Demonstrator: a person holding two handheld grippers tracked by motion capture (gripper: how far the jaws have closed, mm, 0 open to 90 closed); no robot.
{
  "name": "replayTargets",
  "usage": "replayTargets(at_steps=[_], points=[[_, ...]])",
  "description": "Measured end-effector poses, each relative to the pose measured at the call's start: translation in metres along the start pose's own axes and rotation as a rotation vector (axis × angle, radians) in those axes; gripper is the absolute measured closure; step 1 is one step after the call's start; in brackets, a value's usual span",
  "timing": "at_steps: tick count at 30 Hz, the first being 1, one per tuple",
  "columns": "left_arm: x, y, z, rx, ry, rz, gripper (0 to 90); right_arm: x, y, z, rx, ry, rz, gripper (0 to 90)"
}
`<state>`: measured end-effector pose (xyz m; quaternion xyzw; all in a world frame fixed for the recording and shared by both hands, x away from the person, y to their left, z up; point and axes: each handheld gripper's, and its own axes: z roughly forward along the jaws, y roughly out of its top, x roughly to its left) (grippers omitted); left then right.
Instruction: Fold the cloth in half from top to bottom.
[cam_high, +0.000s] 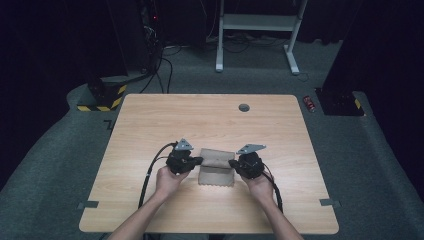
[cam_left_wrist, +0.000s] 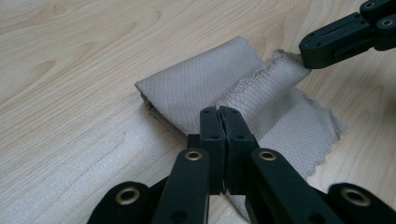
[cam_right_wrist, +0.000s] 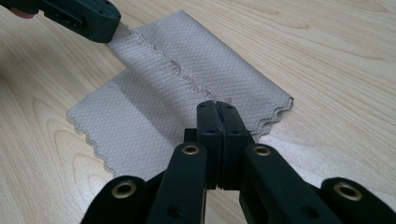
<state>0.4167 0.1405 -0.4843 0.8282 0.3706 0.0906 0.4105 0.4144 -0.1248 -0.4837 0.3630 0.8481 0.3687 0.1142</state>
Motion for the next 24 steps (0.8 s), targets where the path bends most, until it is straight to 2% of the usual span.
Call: replayTargets(at_steps=[16, 18, 20, 24], points=[[-0.006, -0.005, -0.003, 0.0, -0.018, 0.009, 88.4, 0.003, -0.007, -0.006, -0.01, 0.01, 0.01, 89.1], [-0.007, -0.006, -0.002, 0.003, -0.014, 0.017, 88.4, 0.003, -0.008, -0.006, -0.014, 0.011, 0.008, 89.1], [-0.01, -0.006, -0.002, 0.013, 0.004, 0.048, 88.4, 0.003, -0.009, -0.007, -0.014, 0.015, 0.008, 89.1], [-0.012, -0.009, -0.001, 0.02, 0.006, 0.05, 88.4, 0.005, -0.011, -0.007, -0.013, 0.015, 0.006, 89.1]])
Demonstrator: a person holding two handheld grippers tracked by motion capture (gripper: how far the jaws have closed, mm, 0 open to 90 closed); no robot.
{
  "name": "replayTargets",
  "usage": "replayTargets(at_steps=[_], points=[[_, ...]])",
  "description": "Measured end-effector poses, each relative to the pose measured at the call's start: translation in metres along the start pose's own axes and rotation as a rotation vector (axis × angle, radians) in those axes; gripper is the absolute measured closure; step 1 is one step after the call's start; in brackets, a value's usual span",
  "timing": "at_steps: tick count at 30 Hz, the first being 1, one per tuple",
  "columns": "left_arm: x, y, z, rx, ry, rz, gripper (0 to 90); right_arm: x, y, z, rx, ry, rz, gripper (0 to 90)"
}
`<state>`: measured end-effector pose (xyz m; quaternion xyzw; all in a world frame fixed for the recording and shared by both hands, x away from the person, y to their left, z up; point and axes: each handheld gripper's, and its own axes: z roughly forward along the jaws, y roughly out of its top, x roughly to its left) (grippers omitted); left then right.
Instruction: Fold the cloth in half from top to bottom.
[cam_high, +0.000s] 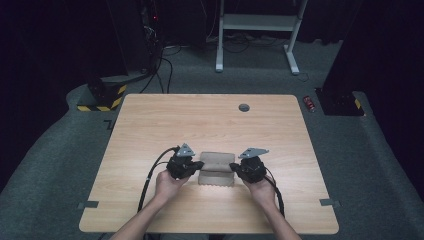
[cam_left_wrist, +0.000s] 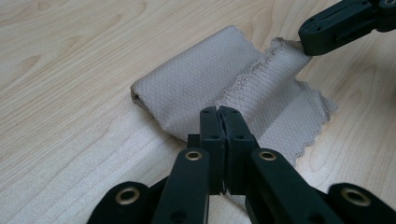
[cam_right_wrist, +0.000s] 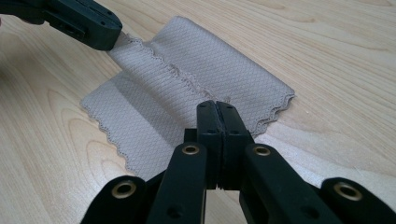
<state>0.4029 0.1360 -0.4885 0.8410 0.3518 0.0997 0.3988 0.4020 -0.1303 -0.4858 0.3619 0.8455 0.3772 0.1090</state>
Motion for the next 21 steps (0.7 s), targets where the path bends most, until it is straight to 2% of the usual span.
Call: replayTargets(at_steps=[8, 13, 21], points=[[-0.004, -0.001, 0.0, -0.001, -0.01, 0.012, 88.4, 0.0, -0.005, -0.003, -0.005, 0.003, 0.007, 89.1], [-0.004, -0.004, 0.001, -0.002, -0.026, -0.008, 88.3, 0.001, -0.008, -0.005, -0.008, 0.005, 0.011, 89.1], [-0.007, -0.009, 0.002, 0.008, -0.02, 0.005, 88.3, 0.004, -0.014, -0.003, -0.006, 0.014, 0.022, 89.1]])
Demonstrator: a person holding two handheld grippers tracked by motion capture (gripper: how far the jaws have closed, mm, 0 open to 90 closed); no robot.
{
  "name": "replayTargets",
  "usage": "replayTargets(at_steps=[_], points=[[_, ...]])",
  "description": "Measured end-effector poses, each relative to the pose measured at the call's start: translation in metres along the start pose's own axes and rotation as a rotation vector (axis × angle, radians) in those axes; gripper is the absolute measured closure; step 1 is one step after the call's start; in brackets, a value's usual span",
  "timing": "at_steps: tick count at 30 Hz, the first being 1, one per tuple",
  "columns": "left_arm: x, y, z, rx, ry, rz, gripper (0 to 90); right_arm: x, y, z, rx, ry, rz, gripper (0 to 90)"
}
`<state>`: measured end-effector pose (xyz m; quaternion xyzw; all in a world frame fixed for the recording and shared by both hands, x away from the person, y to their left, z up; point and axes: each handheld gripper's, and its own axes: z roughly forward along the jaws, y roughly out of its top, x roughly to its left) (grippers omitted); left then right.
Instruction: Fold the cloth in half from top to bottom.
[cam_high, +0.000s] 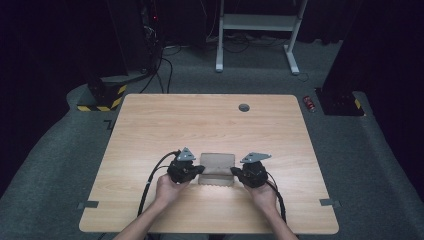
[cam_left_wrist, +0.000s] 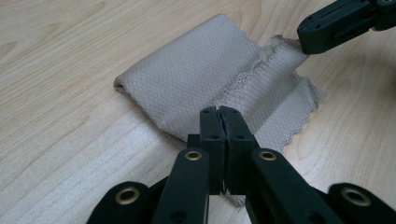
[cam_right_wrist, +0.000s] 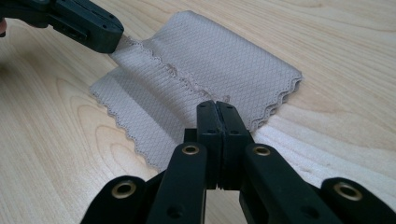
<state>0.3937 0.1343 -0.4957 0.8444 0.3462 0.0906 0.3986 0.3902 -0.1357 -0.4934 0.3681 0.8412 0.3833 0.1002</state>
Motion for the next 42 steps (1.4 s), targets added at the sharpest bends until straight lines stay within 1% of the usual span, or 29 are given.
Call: replayTargets(at_steps=[2, 8, 15, 21, 23, 25, 28, 31, 33, 35, 39, 40, 41, 42], points=[[-0.001, -0.001, 0.001, 0.0, 0.003, -0.001, 88.3, 0.0, -0.001, 0.0, 0.001, 0.001, -0.008, 89.1], [-0.003, -0.004, 0.002, 0.003, 0.005, 0.004, 88.3, 0.003, -0.005, 0.001, 0.003, 0.0, -0.007, 89.0], [-0.007, -0.008, 0.004, 0.022, 0.028, 0.037, 88.1, 0.006, -0.011, 0.001, 0.005, 0.005, -0.002, 88.9], [-0.008, -0.01, 0.007, 0.033, 0.037, 0.048, 87.8, 0.006, -0.015, 0.005, 0.016, 0.007, 0.002, 88.8], [-0.009, -0.012, 0.007, 0.034, 0.034, 0.043, 87.8, 0.007, -0.017, 0.006, 0.019, 0.008, 0.0, 88.7], [-0.009, -0.012, 0.007, 0.037, 0.035, 0.044, 87.8, 0.008, -0.018, 0.005, 0.024, 0.011, 0.007, 88.6], [-0.008, -0.012, 0.007, 0.036, 0.039, 0.047, 87.8, 0.009, -0.019, 0.005, 0.022, 0.011, 0.006, 88.5], [-0.008, -0.013, 0.007, 0.041, 0.045, 0.054, 87.8, 0.011, -0.02, 0.005, 0.026, 0.014, 0.0, 88.6], [-0.008, -0.013, 0.007, 0.042, 0.046, 0.051, 87.7, 0.012, -0.02, 0.006, 0.027, 0.016, -0.008, 88.6], [-0.007, -0.014, 0.008, 0.051, 0.042, 0.048, 87.4, 0.012, -0.022, 0.007, 0.032, 0.017, 0.0, 88.3], [-0.007, -0.016, 0.008, 0.051, 0.041, 0.032, 84.4, 0.011, -0.024, 0.008, 0.044, 0.015, 0.013, 83.3], [-0.006, -0.016, 0.006, 0.052, 0.046, 0.037, 83.6, 0.01, -0.024, 0.008, 0.042, 0.015, 0.014, 81.2], [-0.006, -0.016, 0.006, 0.052, 0.046, 0.037, 81.3, 0.01, -0.024, 0.008, 0.042, 0.015, 0.014, 81.2], [-0.007, -0.017, 0.005, 0.049, 0.05, 0.036, 81.3, 0.01, -0.024, 0.006, 0.041, 0.011, 0.021, 78.0]])
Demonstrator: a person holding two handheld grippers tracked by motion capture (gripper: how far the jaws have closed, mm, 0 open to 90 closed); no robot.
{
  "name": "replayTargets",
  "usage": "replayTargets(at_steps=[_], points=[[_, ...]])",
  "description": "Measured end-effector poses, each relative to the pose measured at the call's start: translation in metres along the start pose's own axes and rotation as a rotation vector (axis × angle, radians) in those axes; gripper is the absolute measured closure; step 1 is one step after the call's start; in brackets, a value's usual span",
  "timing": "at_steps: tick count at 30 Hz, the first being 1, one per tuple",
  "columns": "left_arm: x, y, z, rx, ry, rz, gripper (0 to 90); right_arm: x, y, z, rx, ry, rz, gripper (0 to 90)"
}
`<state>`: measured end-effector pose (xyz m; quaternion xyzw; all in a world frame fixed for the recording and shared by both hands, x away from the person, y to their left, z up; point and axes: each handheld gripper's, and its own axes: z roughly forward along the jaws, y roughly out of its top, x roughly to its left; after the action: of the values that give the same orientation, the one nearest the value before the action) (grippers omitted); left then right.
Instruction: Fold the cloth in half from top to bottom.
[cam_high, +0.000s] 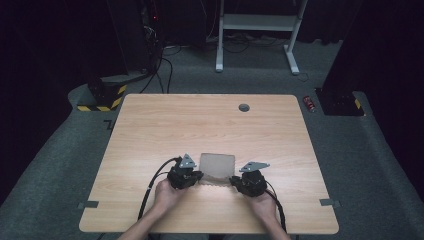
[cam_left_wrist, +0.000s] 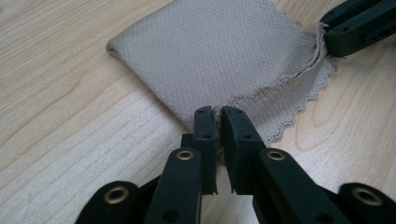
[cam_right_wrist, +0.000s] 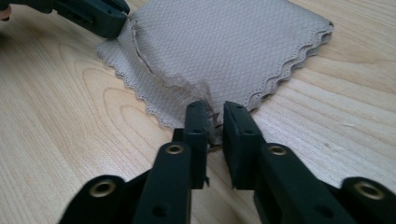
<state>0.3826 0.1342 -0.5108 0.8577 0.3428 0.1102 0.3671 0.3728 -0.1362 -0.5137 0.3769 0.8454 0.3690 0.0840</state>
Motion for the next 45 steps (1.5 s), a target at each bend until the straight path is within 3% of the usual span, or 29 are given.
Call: replayTargets(at_steps=[6, 10, 12, 13, 17, 23, 27, 33, 35, 39, 42, 45], points=[[0.0, 0.002, -0.008, -0.033, -0.002, -0.017, 77.0, 0.0, 0.002, -0.009, -0.041, 0.001, 0.013, 77.1], [-0.001, 0.01, -0.015, -0.068, -0.012, -0.021, 75.2, -0.001, 0.007, -0.016, -0.087, 0.002, 0.026, 77.8], [-0.002, 0.015, -0.015, -0.08, -0.008, -0.022, 74.1, 0.001, 0.009, -0.016, -0.085, -0.008, 0.026, 78.0], [-0.003, 0.018, -0.013, -0.075, -0.009, -0.017, 73.7, 0.006, 0.012, -0.013, -0.08, -0.038, -0.003, 78.6], [-0.007, 0.02, -0.002, -0.044, -0.006, 0.007, 73.1, 0.014, 0.015, -0.006, -0.066, -0.061, -0.051, 79.4], [-0.013, 0.004, 0.002, -0.011, -0.012, 0.022, 71.5, 0.028, 0.01, 0.006, -0.022, -0.068, -0.111, 79.1], [-0.012, -0.006, -0.001, -0.009, -0.008, 0.01, 71.4, 0.025, 0.004, 0.006, -0.008, -0.07, -0.114, 78.4], [-0.014, -0.019, -0.011, 0.01, 0.007, 0.045, 72.6, 0.021, -0.004, 0.001, 0.013, -0.091, -0.128, 79.0], [-0.012, -0.02, -0.014, 0.01, 0.007, 0.04, 71.3, 0.018, -0.003, 0.0, 0.025, -0.096, -0.116, 79.6], [0.003, -0.012, -0.018, -0.048, 0.008, -0.039, 69.6, 0.011, 0.002, -0.003, 0.001, -0.103, -0.083, 79.5], [0.015, 0.002, -0.012, -0.075, 0.027, -0.076, 66.6, -0.001, 0.013, 0.0, -0.022, -0.121, -0.034, 79.5], [0.024, 0.016, 0.001, -0.088, 0.016, -0.101, 64.5, -0.012, 0.025, 0.007, -0.042, -0.129, 0.014, 79.3]])
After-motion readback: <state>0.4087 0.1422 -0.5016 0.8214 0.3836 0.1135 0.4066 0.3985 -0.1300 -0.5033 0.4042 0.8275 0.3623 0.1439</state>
